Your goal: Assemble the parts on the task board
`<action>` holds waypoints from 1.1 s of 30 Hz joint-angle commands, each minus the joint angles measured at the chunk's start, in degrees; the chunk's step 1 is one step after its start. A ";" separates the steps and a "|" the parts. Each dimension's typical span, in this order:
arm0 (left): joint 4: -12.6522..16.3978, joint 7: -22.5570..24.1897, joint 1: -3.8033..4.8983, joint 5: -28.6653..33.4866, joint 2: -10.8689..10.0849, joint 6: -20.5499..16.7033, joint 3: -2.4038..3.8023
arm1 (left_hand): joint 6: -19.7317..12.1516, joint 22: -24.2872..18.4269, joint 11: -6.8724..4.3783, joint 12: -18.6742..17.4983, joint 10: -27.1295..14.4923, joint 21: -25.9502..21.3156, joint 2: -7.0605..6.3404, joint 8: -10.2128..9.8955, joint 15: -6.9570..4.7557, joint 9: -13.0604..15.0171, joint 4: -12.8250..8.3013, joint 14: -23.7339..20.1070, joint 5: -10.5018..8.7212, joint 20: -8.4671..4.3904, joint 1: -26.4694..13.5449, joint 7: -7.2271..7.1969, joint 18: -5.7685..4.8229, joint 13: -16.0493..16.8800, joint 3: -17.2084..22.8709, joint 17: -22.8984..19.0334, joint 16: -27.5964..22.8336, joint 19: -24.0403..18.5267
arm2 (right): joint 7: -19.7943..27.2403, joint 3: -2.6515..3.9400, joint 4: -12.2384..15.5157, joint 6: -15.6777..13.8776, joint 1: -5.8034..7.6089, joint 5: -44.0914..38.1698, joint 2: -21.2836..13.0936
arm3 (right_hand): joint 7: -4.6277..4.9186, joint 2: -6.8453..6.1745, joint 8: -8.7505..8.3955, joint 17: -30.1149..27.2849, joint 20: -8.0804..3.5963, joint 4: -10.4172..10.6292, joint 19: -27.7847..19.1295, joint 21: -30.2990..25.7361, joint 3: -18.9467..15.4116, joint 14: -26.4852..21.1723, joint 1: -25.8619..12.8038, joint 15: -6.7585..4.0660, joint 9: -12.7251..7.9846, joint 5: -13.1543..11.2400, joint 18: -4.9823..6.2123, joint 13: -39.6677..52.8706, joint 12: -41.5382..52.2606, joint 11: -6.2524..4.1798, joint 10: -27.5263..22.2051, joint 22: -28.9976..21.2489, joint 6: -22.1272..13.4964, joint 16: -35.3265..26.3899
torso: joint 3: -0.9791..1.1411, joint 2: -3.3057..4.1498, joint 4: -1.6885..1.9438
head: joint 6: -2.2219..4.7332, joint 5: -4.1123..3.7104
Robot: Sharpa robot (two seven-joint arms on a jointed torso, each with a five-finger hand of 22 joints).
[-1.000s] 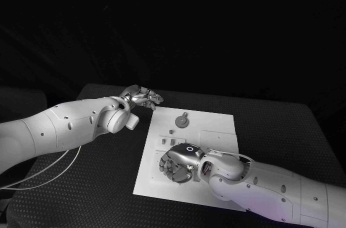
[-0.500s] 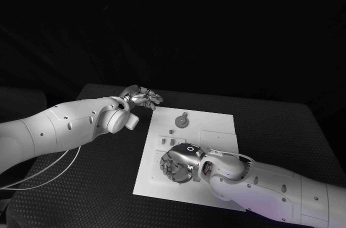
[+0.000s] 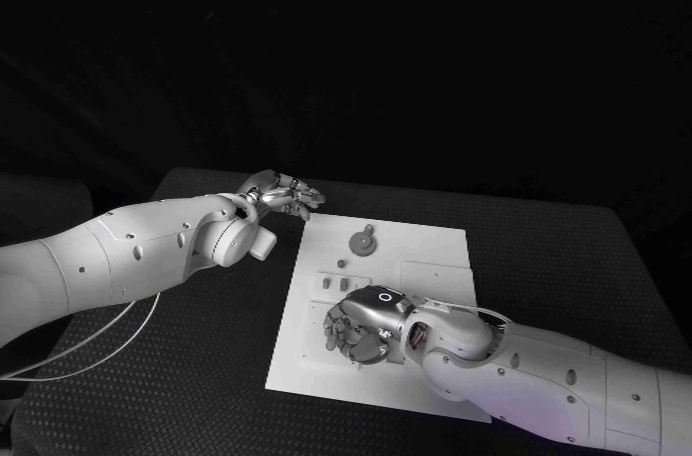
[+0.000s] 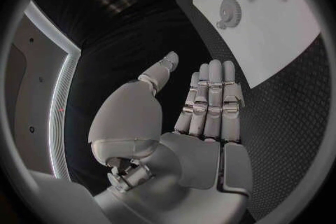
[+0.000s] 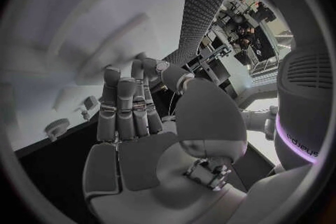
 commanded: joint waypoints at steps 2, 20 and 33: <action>0.09 0.31 0.10 0.23 0.02 0.74 0.03 | -0.40 0.06 0.08 -0.28 -0.46 -0.25 0.56 0.20 0.07 -0.05 0.26 0.29 -0.21 0.04 0.14 -0.04 -0.01 0.09 -0.18 0.06 -0.35 0.32 | -1.42 -0.07 -0.07 -1.17 -0.11 -0.33 -0.26 | 0.09 -0.53 -0.27 0.07 0.00 -0.03 -0.48 0.30 -0.40 -0.24 0.09 0.29 -0.09 -0.07 -0.55 0.13 -0.13 0.19 0.00 1.19 -0.44 0.22 | 0.00 0.00 0.03 | 0.06 -0.10; 0.00 0.28 0.10 0.24 -0.17 0.66 0.03 | -0.42 0.07 0.08 -0.28 -0.47 -0.29 0.53 0.21 0.07 -0.06 0.24 0.30 -0.20 0.05 0.18 -0.04 -0.01 0.11 -0.19 0.12 -0.39 0.33 | 0.88 0.50 3.58 -5.92 0.44 5.35 -3.09 | 0.83 -1.83 -1.69 0.14 0.16 0.30 -0.71 0.65 -0.73 -0.56 0.17 0.58 -0.78 -0.08 -0.55 0.90 -0.31 0.49 -0.57 1.14 -3.09 0.58 | -0.03 -0.01 0.00 | 0.64 -0.68; -0.93 0.42 0.09 0.25 0.26 0.68 0.02 | -0.42 0.08 0.09 -0.27 -0.47 -0.31 0.53 0.23 0.07 -0.06 0.25 0.30 -0.20 0.05 0.18 -0.03 -0.02 0.11 -0.19 0.16 -0.41 0.34 | 0.64 3.27 5.88 2.31 4.32 23.11 -7.80 | 1.22 0.95 -1.36 0.27 -0.03 0.26 -0.86 1.42 -4.03 -0.63 -1.79 0.68 -0.80 -0.12 -0.55 1.83 -0.34 0.63 -0.72 1.17 -3.20 1.31 | -0.01 -0.21 -0.22 | 1.47 -1.57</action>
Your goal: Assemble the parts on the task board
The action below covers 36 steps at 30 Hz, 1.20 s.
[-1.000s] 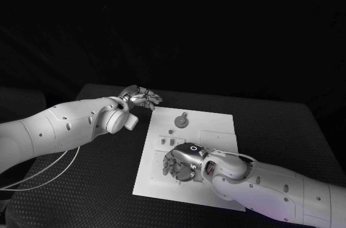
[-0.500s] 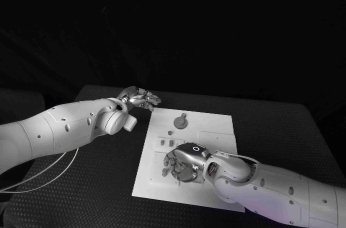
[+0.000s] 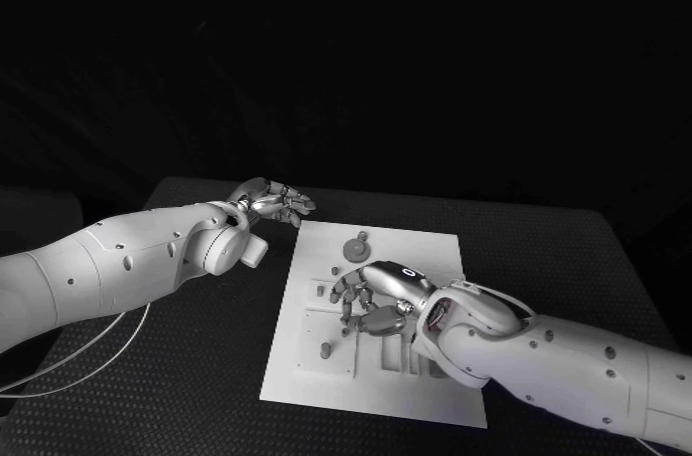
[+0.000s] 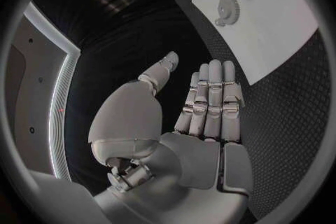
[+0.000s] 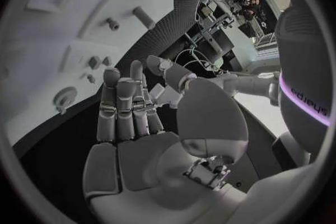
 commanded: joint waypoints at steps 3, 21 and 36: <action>-0.24 0.74 0.08 0.27 0.27 0.45 0.03 | -0.41 0.09 0.09 -0.27 -0.47 -0.31 0.54 0.23 0.08 -0.07 0.26 0.30 -0.21 0.06 0.15 -0.03 -0.02 0.08 -0.20 0.06 -0.20 0.34 | -3.06 0.30 -0.44 9.93 3.72 8.15 -3.10 | 0.16 2.80 0.65 -0.14 0.23 -0.09 -1.29 -0.16 -0.88 -1.11 -0.34 0.15 0.23 -0.05 -0.01 1.14 0.42 -0.19 0.20 1.06 0.56 -0.04 | 0.00 -0.16 -0.21 | 0.63 -0.41; -0.96 1.56 0.05 0.72 0.63 0.96 -0.02 | -0.33 0.12 0.05 -0.22 -0.39 -0.36 0.48 0.31 0.09 -0.06 0.37 0.29 -0.20 0.06 -0.01 -0.07 -0.03 0.12 -0.29 0.15 -0.26 0.36 | -23.03 -0.45 4.04 26.34 7.30 26.42 -16.74 | -2.97 1.72 3.82 7.85 -3.17 13.67 5.45 5.69 -4.36 3.00 -12.66 -3.47 8.56 -0.03 -0.01 40.88 44.69 -4.06 -1.09 1.08 2.77 14.81 | 0.48 -1.17 -0.83 | 0.61 -2.23; -0.75 2.92 0.04 1.23 0.35 1.66 -0.05 | -0.38 0.15 0.08 -0.25 -0.46 -0.53 0.27 0.31 0.19 -0.10 0.48 0.07 -0.21 0.14 -0.28 -0.05 -0.10 0.14 -0.46 0.24 -0.47 0.17 | -30.50 -3.48 6.29 31.58 7.35 27.46 -20.10 | -3.91 0.44 3.28 18.15 -6.34 19.91 8.45 7.42 -2.62 10.55 -18.90 -4.28 10.60 -0.01 -0.01 41.08 52.61 -4.79 1.19 1.07 3.64 16.52 | 0.89 -1.70 -1.01 | -0.41 -3.23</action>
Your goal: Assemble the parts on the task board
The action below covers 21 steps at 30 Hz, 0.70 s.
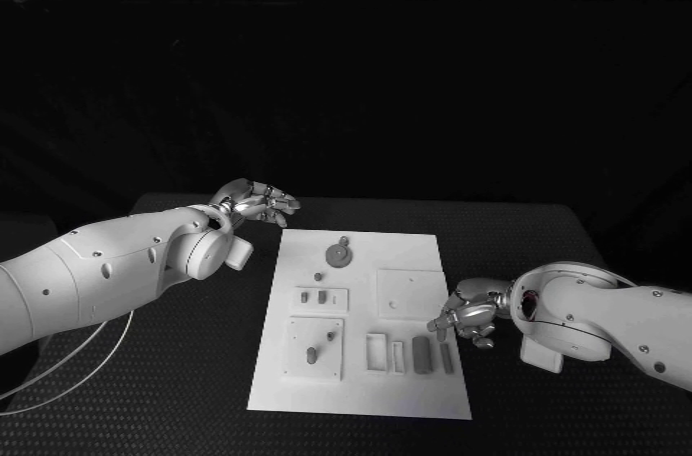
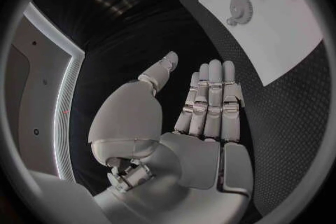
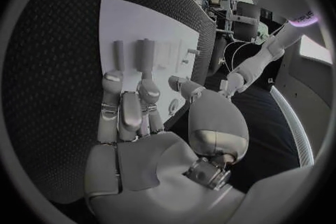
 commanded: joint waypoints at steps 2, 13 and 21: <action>0.24 1.55 0.05 0.67 0.11 0.89 0.02 | -0.38 0.08 0.08 -0.25 -0.46 -0.32 0.26 0.31 0.20 -0.08 0.20 0.06 -0.21 0.15 -0.33 -0.05 -0.10 0.09 -0.18 0.09 -0.25 0.17 | -3.44 -0.57 0.74 2.84 -0.01 1.14 -0.30 | -0.12 0.02 -0.09 0.41 -0.53 0.44 -0.03 0.29 0.13 0.45 -0.59 -0.02 0.05 -0.01 1.31 1.13 0.54 -0.02 0.60 1.08 0.46 0.35 | 0.04 -0.16 0.04 | -0.39 -0.63; 0.75 1.86 0.05 1.10 0.22 1.12 0.02 | -0.46 0.15 0.11 -0.28 -0.55 -0.45 0.14 0.30 0.24 -0.13 0.66 -0.01 -0.20 0.18 -1.05 -0.03 -0.09 0.10 -0.46 0.26 -0.37 0.10 | -4.07 -2.93 0.38 -1.58 -0.01 -1.09 1.46 | 0.06 -1.01 -1.15 0.68 -0.78 -0.01 0.00 0.45 0.23 0.72 -0.73 0.09 -0.36 0.00 1.31 0.74 1.11 0.13 0.87 1.07 -0.14 0.24 | -0.12 -0.07 0.02 | -0.43 -0.94; 0.93 1.81 0.04 1.17 0.28 1.76 0.02 | -0.76 0.23 0.15 -0.34 -0.68 -0.55 -0.03 0.16 0.24 -0.25 1.28 -0.01 -0.20 0.18 -1.89 0.08 -0.04 0.10 -0.74 0.46 -0.46 0.12 | -3.94 -4.36 -0.69 -2.80 -0.19 -3.10 3.84 | 0.65 -3.28 -2.56 -0.37 -0.71 0.31 -0.27 0.29 1.10 -0.06 -0.75 0.63 -1.07 -0.01 1.31 -0.45 0.05 0.71 -0.56 0.95 -1.10 -0.18 | -0.05 -0.02 0.12 | -0.46 -0.92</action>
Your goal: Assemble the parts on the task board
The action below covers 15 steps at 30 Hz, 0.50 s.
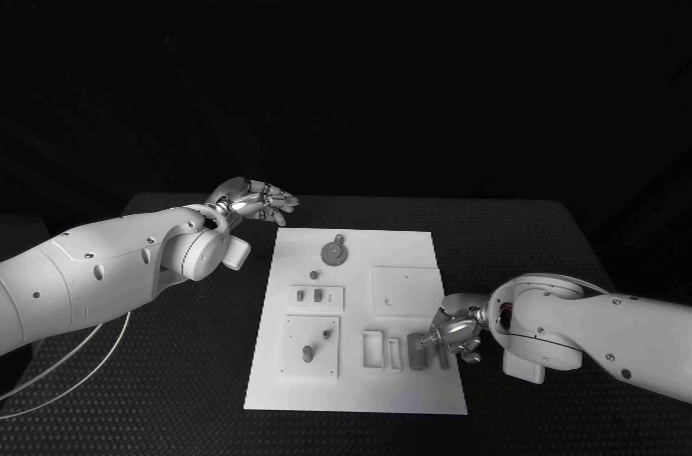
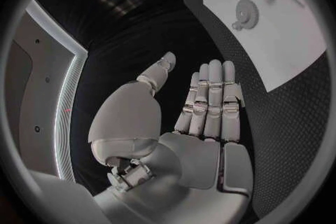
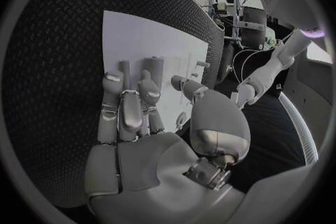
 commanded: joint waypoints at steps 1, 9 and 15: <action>0.19 0.94 0.04 0.49 0.11 1.32 0.03 | -0.45 0.10 -0.05 -0.36 -0.50 -0.35 0.07 0.11 0.23 -0.09 0.37 -0.01 -0.21 0.18 -0.78 0.11 -0.03 0.07 -0.05 0.10 -0.26 0.13 | -0.21 -0.54 -0.29 -1.39 -0.18 -2.03 0.48 | 0.13 -0.95 -0.45 -0.22 -0.30 0.06 -0.29 0.03 0.53 -0.19 -0.05 0.33 -0.14 -0.02 1.51 -0.30 -0.43 0.02 -0.75 0.95 -0.37 -0.21 | 0.05 0.02 0.02 | -0.08 0.09; 0.22 1.10 0.04 0.49 0.09 1.73 0.03 | -0.78 0.17 0.01 -0.41 -0.65 -0.50 -0.37 -0.01 0.26 -0.20 0.86 -0.12 -0.21 0.21 -1.64 0.25 -0.02 0.07 -0.42 0.27 -0.41 0.04 | -0.20 -1.97 -1.85 -2.34 -0.36 -1.05 2.12 | 0.53 -1.98 -1.22 -0.92 -0.15 0.54 -0.46 -0.12 1.01 -0.82 0.04 0.70 -0.49 -0.08 1.51 -0.80 -0.67 0.41 -1.60 0.90 -1.03 -0.46 | 0.01 0.01 -0.04 | -0.16 0.50; 0.32 1.01 0.04 0.49 0.07 1.76 0.03 | -0.85 0.21 0.01 -0.42 -0.67 -0.52 -0.45 -0.02 0.26 -0.22 1.01 -0.10 -0.21 0.20 -1.90 0.27 0.00 0.07 -0.53 0.34 -0.43 0.05 | -0.60 -2.13 -2.83 -3.79 -1.41 -0.82 4.16 | 0.61 -2.12 -1.35 -1.00 -0.05 1.04 -0.53 -0.17 1.12 -0.99 -0.17 0.80 -0.56 -0.10 1.51 -0.94 -0.55 0.49 -1.82 0.89 -0.94 -0.54 | 0.00 0.06 0.02 | -0.17 0.58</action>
